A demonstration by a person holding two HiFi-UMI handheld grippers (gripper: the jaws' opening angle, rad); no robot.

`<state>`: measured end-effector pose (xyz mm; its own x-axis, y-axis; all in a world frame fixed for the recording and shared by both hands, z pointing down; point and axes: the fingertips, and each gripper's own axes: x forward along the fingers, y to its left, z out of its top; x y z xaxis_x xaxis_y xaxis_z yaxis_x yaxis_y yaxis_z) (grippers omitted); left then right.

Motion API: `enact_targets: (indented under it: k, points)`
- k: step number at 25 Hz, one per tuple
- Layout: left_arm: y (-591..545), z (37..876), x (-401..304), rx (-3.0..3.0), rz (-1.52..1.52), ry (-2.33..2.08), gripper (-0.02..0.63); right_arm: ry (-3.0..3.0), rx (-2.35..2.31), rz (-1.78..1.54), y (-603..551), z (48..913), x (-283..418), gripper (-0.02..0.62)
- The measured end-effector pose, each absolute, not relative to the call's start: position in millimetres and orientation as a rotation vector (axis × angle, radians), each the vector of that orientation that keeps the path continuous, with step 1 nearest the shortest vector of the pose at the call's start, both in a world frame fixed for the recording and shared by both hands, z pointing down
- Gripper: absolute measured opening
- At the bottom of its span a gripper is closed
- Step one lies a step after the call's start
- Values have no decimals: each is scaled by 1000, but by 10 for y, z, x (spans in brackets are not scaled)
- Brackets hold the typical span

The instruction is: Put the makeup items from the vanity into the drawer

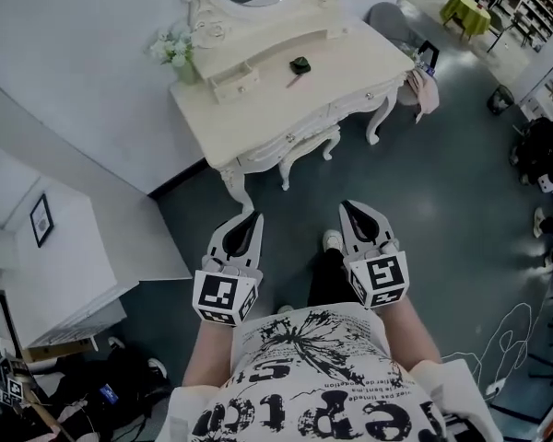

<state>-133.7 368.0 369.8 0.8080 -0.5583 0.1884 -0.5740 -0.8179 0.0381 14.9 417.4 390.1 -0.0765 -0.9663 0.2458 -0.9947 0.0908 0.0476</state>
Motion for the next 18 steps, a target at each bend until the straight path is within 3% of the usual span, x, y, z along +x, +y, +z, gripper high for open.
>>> enact_targets:
  k: [18]
  points:
    - [1789,3696,35,2693,237,-1318,19,-2357,1606,159,1849,3942,1646,18]
